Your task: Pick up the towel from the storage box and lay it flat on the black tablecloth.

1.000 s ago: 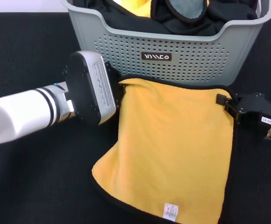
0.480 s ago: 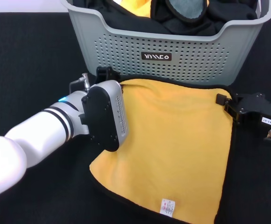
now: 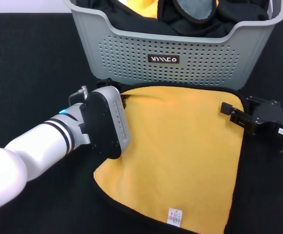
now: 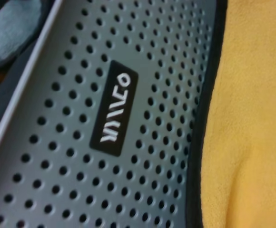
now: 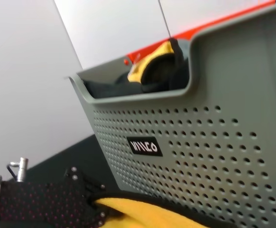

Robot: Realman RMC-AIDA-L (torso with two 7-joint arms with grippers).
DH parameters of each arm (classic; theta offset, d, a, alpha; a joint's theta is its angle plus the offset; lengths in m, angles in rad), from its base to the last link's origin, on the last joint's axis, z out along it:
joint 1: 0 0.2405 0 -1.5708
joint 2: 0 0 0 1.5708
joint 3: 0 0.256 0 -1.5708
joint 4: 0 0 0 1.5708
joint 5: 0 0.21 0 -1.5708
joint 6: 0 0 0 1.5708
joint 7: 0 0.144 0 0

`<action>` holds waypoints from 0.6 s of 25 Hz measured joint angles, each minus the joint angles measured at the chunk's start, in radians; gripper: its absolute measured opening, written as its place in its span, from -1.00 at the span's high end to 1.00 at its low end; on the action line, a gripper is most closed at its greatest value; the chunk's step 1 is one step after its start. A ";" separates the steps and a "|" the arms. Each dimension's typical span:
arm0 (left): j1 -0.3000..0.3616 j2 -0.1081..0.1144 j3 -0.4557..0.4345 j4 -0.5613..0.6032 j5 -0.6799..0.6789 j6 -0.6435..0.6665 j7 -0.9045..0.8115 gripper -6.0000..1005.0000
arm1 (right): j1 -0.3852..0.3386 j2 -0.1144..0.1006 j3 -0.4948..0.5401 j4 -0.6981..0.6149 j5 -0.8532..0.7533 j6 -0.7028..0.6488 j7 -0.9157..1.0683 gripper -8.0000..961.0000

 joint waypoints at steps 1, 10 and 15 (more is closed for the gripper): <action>0.003 0.000 -0.002 0.001 -0.004 -0.003 -0.010 0.78 | -0.006 0.000 0.007 0.000 0.002 0.015 -0.007 0.36; 0.022 0.005 -0.036 0.043 -0.117 0.012 -0.057 0.43 | -0.073 -0.008 0.116 -0.012 0.006 0.168 -0.043 -0.12; 0.122 0.006 -0.079 0.154 -0.123 0.133 -0.063 0.03 | -0.091 -0.009 0.146 -0.017 0.006 0.248 -0.075 -0.21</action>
